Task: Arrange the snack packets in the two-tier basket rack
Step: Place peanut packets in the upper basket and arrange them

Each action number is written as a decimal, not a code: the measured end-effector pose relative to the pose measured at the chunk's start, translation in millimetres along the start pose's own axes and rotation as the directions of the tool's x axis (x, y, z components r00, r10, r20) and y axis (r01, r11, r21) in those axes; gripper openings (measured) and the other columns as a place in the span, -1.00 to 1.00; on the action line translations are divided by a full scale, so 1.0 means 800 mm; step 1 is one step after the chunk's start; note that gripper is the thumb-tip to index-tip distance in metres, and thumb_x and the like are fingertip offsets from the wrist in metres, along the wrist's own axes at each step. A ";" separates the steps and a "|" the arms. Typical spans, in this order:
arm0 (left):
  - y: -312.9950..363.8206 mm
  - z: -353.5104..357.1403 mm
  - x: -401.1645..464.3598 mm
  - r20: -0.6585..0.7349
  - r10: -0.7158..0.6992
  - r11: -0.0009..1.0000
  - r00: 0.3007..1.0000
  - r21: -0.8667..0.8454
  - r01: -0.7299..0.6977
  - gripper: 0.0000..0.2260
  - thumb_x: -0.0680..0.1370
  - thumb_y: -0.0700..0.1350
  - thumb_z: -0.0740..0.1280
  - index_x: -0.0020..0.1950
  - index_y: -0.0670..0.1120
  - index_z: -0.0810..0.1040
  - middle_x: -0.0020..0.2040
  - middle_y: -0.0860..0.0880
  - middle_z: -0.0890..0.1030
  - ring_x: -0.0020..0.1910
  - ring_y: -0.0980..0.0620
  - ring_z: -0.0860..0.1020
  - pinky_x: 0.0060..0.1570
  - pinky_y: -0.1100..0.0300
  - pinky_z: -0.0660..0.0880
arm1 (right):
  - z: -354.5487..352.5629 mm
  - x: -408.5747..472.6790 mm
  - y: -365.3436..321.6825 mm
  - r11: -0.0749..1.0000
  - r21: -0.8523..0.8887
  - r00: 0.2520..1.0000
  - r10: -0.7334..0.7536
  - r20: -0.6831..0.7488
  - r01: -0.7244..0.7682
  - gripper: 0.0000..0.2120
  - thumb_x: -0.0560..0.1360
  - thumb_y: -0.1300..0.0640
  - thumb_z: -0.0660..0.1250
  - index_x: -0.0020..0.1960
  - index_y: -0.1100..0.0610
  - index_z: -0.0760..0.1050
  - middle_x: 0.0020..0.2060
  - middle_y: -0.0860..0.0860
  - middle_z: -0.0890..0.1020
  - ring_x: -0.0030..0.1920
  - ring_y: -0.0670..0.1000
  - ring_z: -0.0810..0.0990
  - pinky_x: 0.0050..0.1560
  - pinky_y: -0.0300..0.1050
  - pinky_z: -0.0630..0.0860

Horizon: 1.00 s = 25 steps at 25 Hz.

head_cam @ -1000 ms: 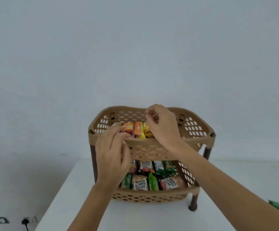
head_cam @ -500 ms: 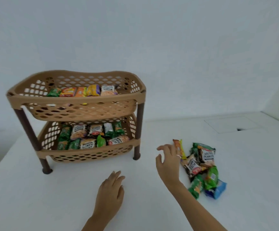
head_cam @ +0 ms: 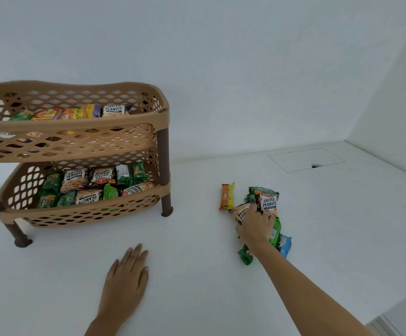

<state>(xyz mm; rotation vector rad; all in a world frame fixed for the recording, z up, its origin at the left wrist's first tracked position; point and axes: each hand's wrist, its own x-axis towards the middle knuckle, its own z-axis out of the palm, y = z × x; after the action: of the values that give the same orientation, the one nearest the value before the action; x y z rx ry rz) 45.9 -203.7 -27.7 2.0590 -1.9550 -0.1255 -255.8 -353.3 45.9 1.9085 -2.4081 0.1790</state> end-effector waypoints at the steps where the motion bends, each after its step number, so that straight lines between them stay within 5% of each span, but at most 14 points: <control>1: 0.001 -0.001 -0.001 0.011 -0.002 1.000 1.000 0.008 0.002 -0.37 0.51 0.14 -0.18 0.45 -0.03 0.38 0.50 0.02 0.30 0.50 -0.01 0.24 0.42 -0.01 0.21 | -0.005 -0.002 -0.002 0.997 0.071 0.999 0.042 -0.020 -0.040 -0.44 0.39 -0.04 0.35 0.26 0.18 0.25 0.06 0.10 0.63 0.15 0.16 0.54 0.20 0.05 0.30; 4: 0.004 -0.008 0.005 0.072 -0.058 0.998 0.996 -0.029 0.061 -0.45 0.56 0.13 -0.10 0.48 0.00 0.32 0.53 0.05 0.24 0.52 0.04 0.19 0.44 0.04 0.16 | -0.029 -0.009 -0.007 0.947 0.308 0.990 0.121 -0.079 -0.091 -0.50 0.38 -0.02 0.34 0.18 0.21 0.27 0.03 0.13 0.60 0.10 0.21 0.54 0.19 0.09 0.33; 6: 0.017 -0.025 0.019 0.116 -0.114 0.957 0.987 -0.253 0.140 -0.59 0.62 0.02 0.11 0.46 -0.02 0.32 0.47 0.00 0.36 0.47 0.03 0.29 0.38 0.09 0.26 | -0.050 -0.017 -0.013 0.841 0.540 0.991 0.083 -0.103 -0.014 -0.55 0.37 -0.01 0.36 0.11 0.16 0.26 -0.06 0.13 0.59 0.02 0.23 0.54 0.07 0.07 0.44; 9: 0.069 -0.084 0.046 0.262 -0.113 0.561 0.958 -0.780 0.279 -0.61 0.56 0.12 0.28 0.35 0.06 0.40 0.20 0.06 0.58 0.28 0.04 0.50 0.12 0.20 0.42 | -0.090 -0.040 -0.039 0.525 0.824 0.977 -0.134 -0.168 0.214 -0.58 0.34 0.08 0.40 0.08 0.02 0.25 -0.13 0.01 0.54 -0.04 0.13 0.53 -0.21 -0.02 0.52; 12: 0.125 -0.153 0.076 0.233 -0.062 0.176 0.970 -0.955 0.241 -0.44 0.39 0.29 0.39 0.31 0.11 0.39 0.19 0.05 0.59 0.14 0.09 0.60 0.03 0.16 0.54 | -0.134 -0.066 -0.081 0.433 0.763 0.871 -0.339 -0.356 0.480 -0.59 0.32 0.13 0.43 0.06 -0.05 0.31 -0.13 -0.18 0.48 -0.05 -0.03 0.46 -0.19 -0.19 0.41; 15: 0.143 -0.224 0.097 0.077 -0.217 -0.058 0.973 -0.996 0.065 -0.53 0.38 0.11 0.48 0.21 0.07 0.40 0.12 -0.04 0.62 0.00 -0.02 0.67 -0.03 0.04 0.62 | -0.180 -0.075 -0.122 0.350 0.635 0.720 -0.434 -0.542 0.689 -0.63 0.32 0.18 0.46 0.09 0.02 0.47 0.05 -0.04 0.47 0.07 -0.03 0.43 -0.02 -0.15 0.41; 19: 0.116 -0.311 0.117 -0.119 -0.328 -0.126 0.937 -0.978 -0.168 -0.67 0.45 -0.13 0.47 0.13 -0.03 0.42 0.06 -0.12 0.64 -0.05 -0.03 0.69 -0.09 0.08 0.64 | -0.266 -0.080 -0.173 -0.042 0.881 0.758 -0.492 -0.428 0.471 -0.61 0.41 0.04 0.49 0.17 -0.23 0.49 0.23 -0.09 0.46 0.20 -0.19 0.50 0.01 -0.33 0.56; 21: 0.099 -0.349 0.127 -0.151 -0.320 -0.121 0.935 -0.973 -0.198 -0.65 0.45 -0.15 0.48 0.14 -0.02 0.42 0.07 -0.13 0.64 -0.05 -0.03 0.69 -0.08 0.05 0.65 | -0.300 -0.073 -0.205 -0.220 0.950 0.799 -0.517 -0.307 0.222 -0.58 0.43 -0.02 0.45 0.21 -0.29 0.41 0.14 -0.08 0.61 0.12 -0.09 0.62 0.02 -0.13 0.63; 23: 0.079 -0.382 0.139 -0.152 -0.306 -0.087 0.940 -0.979 -0.186 -0.62 0.45 -0.12 0.48 0.17 -0.02 0.40 0.11 -0.15 0.62 -0.01 -0.07 0.68 -0.02 0.01 0.64 | -0.326 -0.059 -0.241 -0.255 0.963 0.822 -0.527 -0.217 0.091 -0.47 0.42 0.02 0.47 0.29 -0.21 0.31 0.14 0.07 0.62 0.10 0.06 0.65 0.08 0.07 0.61; 25: 0.052 -0.411 0.148 -0.198 -0.289 0.113 0.937 -0.979 -0.172 -0.57 0.46 0.03 0.45 0.24 -0.04 0.40 0.14 -0.10 0.60 -0.03 -0.01 0.68 0.00 0.03 0.63 | -0.345 -0.041 -0.279 -0.213 0.973 0.848 -0.494 -0.189 0.093 -0.41 0.39 0.05 0.51 0.30 -0.06 0.29 0.15 0.13 0.58 0.10 0.11 0.64 0.11 0.14 0.59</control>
<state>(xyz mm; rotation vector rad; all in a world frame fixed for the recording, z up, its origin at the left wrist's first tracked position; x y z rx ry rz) 101.5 -271.5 313.5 1.0148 -0.9128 -0.8144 -37.3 -335.9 327.1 3.0122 -1.4679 2.6355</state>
